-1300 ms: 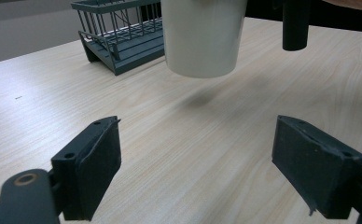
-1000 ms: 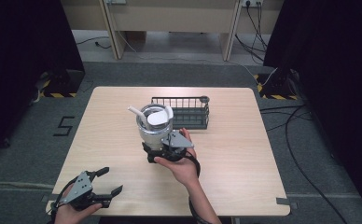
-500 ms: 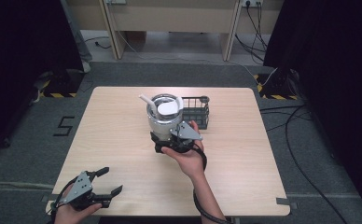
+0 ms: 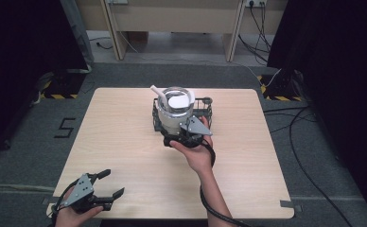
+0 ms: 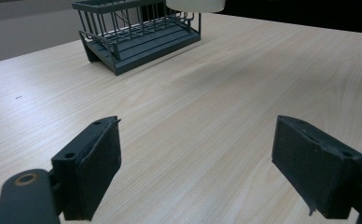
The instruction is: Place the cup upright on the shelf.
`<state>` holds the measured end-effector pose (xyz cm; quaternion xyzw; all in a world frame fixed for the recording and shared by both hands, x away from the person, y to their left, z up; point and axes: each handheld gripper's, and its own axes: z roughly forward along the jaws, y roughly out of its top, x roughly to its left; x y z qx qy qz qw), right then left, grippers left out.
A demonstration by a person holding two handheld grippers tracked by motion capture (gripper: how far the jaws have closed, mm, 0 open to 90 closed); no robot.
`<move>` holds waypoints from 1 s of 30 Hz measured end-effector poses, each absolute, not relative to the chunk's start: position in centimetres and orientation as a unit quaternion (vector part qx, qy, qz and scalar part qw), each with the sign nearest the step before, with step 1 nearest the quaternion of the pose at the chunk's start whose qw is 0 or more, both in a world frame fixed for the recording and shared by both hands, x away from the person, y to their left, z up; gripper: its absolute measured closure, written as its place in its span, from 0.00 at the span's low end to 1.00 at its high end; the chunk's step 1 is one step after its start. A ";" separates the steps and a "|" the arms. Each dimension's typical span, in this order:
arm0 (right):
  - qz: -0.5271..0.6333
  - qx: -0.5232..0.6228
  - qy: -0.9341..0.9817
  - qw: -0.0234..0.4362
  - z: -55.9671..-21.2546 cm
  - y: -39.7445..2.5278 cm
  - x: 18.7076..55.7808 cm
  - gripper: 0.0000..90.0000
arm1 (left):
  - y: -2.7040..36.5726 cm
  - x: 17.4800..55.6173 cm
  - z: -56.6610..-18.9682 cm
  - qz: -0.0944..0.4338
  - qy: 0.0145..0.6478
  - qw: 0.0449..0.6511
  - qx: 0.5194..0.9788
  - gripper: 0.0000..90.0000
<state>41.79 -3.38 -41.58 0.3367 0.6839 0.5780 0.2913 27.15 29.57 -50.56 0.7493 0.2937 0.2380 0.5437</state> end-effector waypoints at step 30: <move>0.568 0.369 0.663 0.319 -39.8 -5.5 44.9 0.12 | 29.6 27.1 -50.5 0.238 0.295 0.545 0.747 0.17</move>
